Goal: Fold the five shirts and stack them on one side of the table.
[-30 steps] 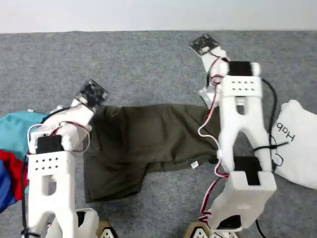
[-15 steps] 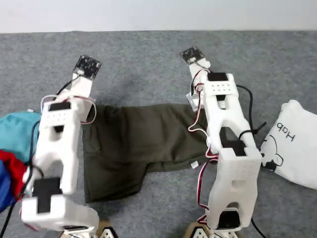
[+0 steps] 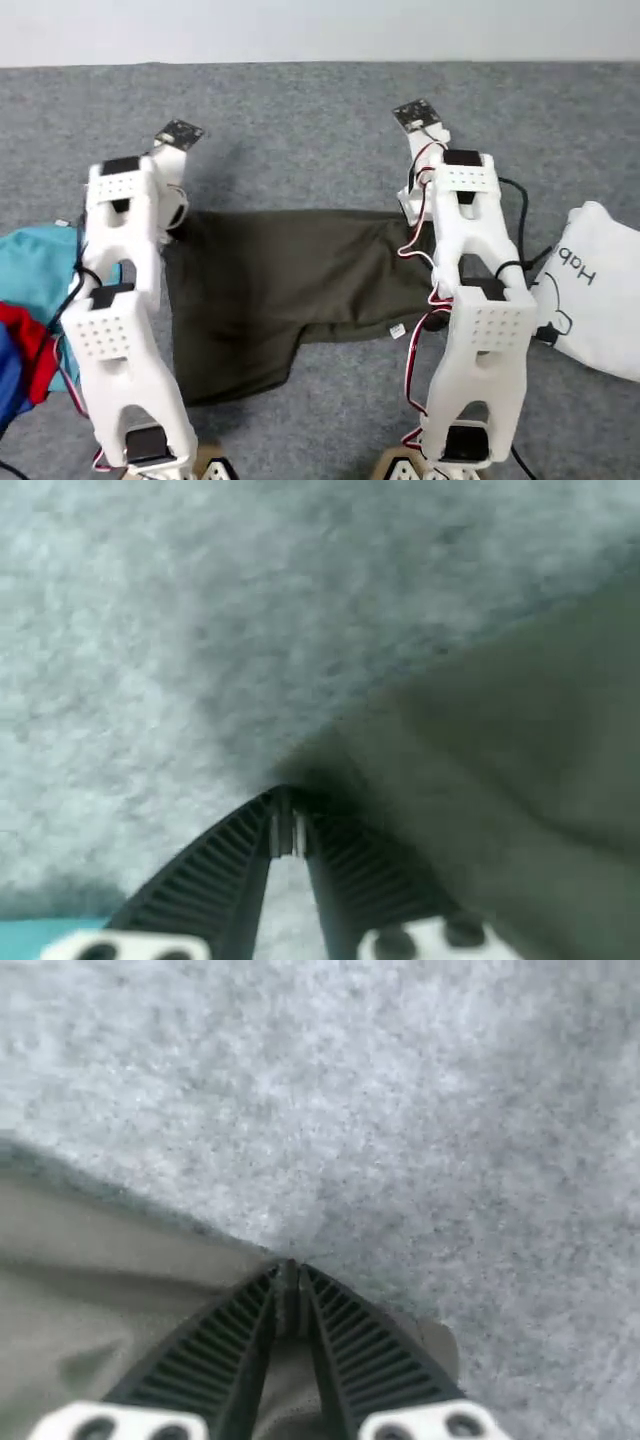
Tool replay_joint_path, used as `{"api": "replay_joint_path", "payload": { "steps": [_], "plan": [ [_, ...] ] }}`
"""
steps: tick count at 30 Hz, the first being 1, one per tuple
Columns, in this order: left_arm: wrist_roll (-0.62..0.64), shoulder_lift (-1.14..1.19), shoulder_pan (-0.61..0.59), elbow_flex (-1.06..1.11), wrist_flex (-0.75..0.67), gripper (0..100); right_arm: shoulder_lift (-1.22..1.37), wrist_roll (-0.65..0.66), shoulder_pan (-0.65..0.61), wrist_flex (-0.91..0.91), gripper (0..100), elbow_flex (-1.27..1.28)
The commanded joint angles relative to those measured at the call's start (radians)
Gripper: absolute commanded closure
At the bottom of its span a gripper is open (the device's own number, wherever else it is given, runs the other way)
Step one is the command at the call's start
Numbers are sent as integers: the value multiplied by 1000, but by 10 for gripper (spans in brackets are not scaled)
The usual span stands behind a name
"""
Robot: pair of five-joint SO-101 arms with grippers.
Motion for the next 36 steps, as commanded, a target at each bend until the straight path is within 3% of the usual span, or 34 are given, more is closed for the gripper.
{"api": "replay_joint_path", "payload": {
  "steps": [1,11,17,22,25,31,36],
  "plan": [
    [-8,12,-26,-179,124,994,-10,0,42,-7,988,-43],
    [0,12,-14,-624,373,994,-10,0,-59,255,988,-356],
    [135,12,-127,-869,427,994,-8,0,-133,452,987,-592],
    [155,12,-293,-886,427,994,-4,3,-217,639,987,-697],
    [147,12,-397,-886,427,994,-8,78,-275,731,988,-706],
    [84,14,-542,-886,427,994,-54,89,-351,730,987,-683],
    [63,21,-611,-883,427,994,-197,87,-446,730,987,-470]
  ]
}}
